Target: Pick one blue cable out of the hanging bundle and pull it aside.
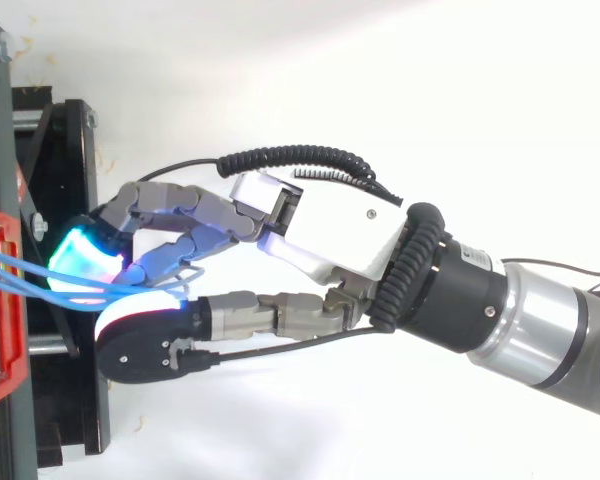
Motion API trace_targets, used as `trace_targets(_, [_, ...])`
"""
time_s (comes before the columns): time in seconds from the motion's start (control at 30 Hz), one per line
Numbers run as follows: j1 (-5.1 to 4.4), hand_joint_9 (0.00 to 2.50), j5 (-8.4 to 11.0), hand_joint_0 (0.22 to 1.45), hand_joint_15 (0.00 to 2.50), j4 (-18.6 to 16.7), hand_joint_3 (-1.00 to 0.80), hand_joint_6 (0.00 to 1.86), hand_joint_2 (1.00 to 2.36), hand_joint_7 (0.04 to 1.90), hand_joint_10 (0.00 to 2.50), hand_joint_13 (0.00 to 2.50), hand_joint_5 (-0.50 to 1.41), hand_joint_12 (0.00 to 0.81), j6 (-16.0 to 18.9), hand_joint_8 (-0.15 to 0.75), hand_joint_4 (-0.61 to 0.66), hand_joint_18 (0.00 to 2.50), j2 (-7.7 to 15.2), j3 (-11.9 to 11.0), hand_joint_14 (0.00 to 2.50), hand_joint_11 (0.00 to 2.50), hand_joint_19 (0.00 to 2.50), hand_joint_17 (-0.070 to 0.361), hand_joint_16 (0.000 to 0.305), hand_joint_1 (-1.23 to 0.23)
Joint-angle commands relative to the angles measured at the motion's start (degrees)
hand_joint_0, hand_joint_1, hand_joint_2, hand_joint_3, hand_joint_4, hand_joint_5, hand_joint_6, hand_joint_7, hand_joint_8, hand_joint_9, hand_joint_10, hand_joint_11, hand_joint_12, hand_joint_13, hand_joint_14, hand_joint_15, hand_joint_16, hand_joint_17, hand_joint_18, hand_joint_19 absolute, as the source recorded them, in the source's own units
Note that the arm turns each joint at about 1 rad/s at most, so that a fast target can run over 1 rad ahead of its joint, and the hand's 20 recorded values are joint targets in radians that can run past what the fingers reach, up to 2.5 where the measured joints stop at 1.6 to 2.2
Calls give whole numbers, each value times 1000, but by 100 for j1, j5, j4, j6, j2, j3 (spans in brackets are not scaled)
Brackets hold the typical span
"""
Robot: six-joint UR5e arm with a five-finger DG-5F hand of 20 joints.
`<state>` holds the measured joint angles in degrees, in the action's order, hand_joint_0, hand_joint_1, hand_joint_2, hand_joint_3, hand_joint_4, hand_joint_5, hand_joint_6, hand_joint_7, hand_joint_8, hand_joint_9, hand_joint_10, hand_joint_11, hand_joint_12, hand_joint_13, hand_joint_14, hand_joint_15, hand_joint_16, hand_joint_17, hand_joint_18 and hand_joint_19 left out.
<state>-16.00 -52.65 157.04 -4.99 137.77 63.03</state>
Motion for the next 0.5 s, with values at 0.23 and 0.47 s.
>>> trace_targets(0.23, [0, 723, -132, 581, 118, 758, -373, 604, 1008, 1155, 0, 343, -54, 349, 349, 247, 201, 174, -48, -248, 5, 0, 424, 118, 52, -592])
trace_targets(0.47, [-53, 740, -123, 582, 154, 943, -304, 722, 1011, 999, 0, 381, -76, 350, 305, 250, 187, 209, -198, -257, 6, 20, 456, 119, 53, -625])
